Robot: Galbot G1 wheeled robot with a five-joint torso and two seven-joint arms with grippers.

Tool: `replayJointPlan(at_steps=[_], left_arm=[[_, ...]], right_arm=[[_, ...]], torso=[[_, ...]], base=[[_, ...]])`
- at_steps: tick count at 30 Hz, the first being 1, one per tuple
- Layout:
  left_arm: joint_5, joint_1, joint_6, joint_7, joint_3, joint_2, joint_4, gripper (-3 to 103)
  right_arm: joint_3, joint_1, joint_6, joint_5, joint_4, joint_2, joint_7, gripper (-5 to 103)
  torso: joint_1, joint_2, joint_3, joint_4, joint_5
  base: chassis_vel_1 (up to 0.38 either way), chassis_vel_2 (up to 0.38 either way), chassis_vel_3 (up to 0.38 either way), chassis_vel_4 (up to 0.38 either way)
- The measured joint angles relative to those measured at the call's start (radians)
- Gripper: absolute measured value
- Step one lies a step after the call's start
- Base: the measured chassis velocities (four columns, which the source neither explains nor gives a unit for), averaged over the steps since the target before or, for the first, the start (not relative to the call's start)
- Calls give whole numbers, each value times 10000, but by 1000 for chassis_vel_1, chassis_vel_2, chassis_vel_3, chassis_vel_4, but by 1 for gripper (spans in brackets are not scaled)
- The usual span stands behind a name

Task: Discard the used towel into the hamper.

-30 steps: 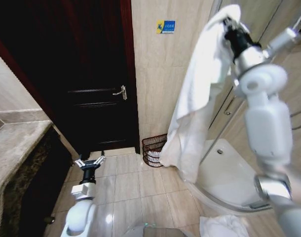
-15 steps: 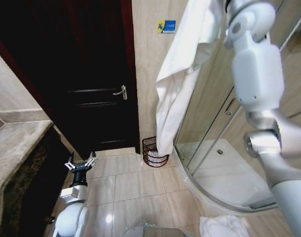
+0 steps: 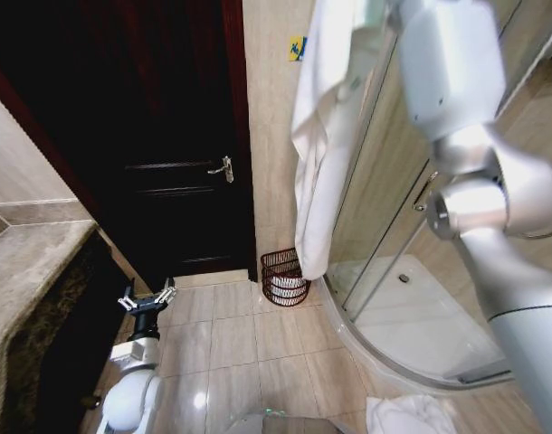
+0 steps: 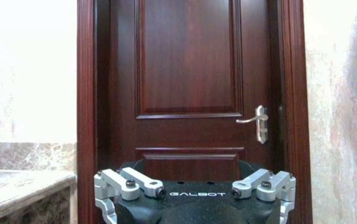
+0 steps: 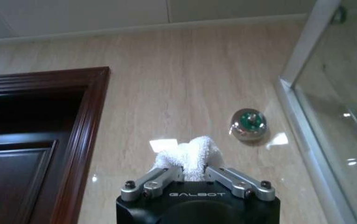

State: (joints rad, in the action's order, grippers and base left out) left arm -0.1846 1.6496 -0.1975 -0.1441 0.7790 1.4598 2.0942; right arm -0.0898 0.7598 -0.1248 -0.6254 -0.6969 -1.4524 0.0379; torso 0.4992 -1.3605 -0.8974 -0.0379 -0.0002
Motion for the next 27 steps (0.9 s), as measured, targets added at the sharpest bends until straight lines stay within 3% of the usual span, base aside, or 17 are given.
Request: replayJointPlan(at_steps=[8,17,27], left_arm=[[-155,-154,34,30,60,-133,-8,100],[-162,-176,-176,126,40,5,-81,100],[-44,-250,-166,122,-241,-30,-112,100]], right_arm=[[-670,570,-203,414,1066,-1152,-105,3],[-871,-566,-126,679,779,-1243,-314,3],[-683,-2009,523,631,326,-1301,-454,3]], torso=[[1,-1,0,-5,-5],[5,0,-3,-1,4],[2,0,-1,-4,-3]], base=[[0,0,0,0],[0,0,0,0],[0,0,0,0]])
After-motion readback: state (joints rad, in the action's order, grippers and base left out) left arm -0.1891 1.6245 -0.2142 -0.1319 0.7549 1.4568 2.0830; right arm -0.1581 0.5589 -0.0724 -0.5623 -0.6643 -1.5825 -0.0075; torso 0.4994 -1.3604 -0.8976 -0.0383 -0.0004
